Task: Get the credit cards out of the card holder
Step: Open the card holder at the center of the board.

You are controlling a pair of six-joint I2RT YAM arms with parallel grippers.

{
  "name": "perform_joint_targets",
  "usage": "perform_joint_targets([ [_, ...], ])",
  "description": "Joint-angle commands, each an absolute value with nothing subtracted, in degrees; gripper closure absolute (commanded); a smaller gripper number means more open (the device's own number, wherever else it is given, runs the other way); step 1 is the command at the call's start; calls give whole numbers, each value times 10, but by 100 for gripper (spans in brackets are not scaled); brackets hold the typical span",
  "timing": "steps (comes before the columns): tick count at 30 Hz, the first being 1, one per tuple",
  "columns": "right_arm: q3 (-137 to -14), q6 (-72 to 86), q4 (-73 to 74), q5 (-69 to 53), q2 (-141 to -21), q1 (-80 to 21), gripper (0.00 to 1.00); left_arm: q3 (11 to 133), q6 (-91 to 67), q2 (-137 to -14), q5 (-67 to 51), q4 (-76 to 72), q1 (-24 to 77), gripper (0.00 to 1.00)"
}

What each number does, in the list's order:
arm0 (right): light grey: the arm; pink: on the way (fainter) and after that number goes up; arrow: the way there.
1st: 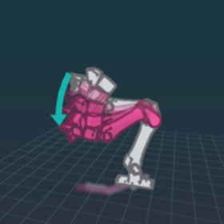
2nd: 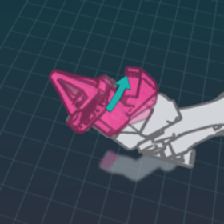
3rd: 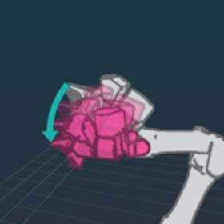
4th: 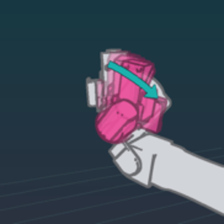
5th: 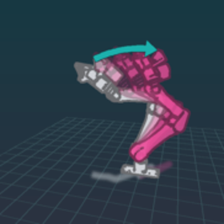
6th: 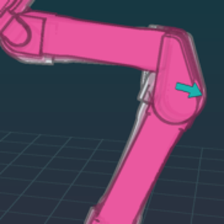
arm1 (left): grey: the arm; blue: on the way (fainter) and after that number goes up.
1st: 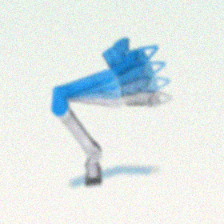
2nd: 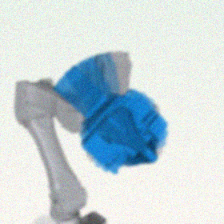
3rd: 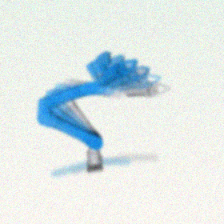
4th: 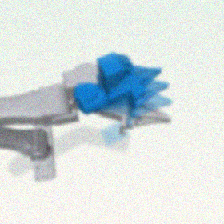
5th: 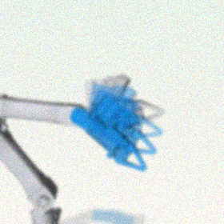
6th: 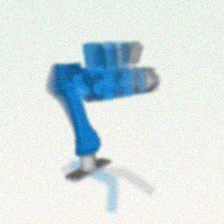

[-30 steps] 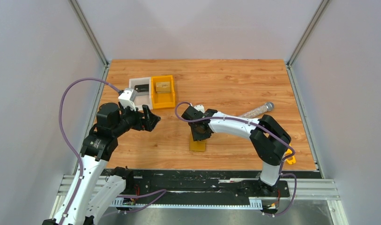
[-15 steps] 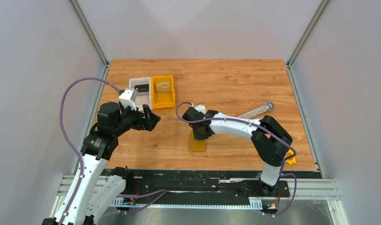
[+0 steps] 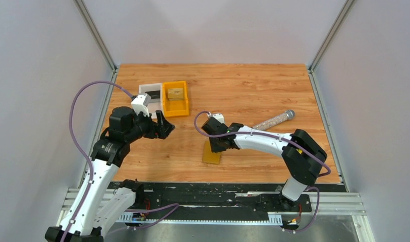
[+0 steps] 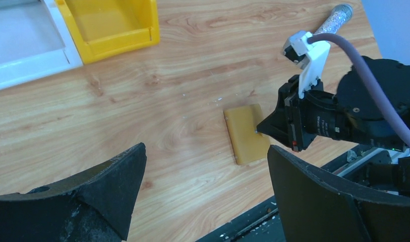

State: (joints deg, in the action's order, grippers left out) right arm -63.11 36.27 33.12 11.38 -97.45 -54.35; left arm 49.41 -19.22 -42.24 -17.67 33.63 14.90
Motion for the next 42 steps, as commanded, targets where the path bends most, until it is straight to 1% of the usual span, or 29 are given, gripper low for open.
perform_joint_targets([
  [1,-602,337,256,103,-925,-547,100,501,-237,-447,-207,317,147,3],
  [4,-580,328,226,101,-900,-546,100,499,-256,-468,-219,315,150,4],
  [8,-551,319,189,94,-866,-545,100,493,-262,-494,-205,322,160,6],
  [15,-515,313,123,40,-794,-530,100,480,-293,-552,-149,314,232,9],
  [18,-510,318,110,24,-775,-527,100,466,-310,-577,-146,289,264,9],
  [24,-497,337,75,-19,-747,-526,100,432,-353,-629,-188,210,291,9],
  [29,-494,341,74,-18,-751,-526,100,411,-368,-656,-194,162,300,10],
  [35,-483,342,86,-1,-746,-524,100,400,-359,-686,-191,149,303,15],
  [37,-475,344,95,22,-744,-520,100,397,-357,-691,-189,148,304,16],
  [42,-434,357,116,38,-734,-495,100,390,-354,-691,-176,155,305,21],
])
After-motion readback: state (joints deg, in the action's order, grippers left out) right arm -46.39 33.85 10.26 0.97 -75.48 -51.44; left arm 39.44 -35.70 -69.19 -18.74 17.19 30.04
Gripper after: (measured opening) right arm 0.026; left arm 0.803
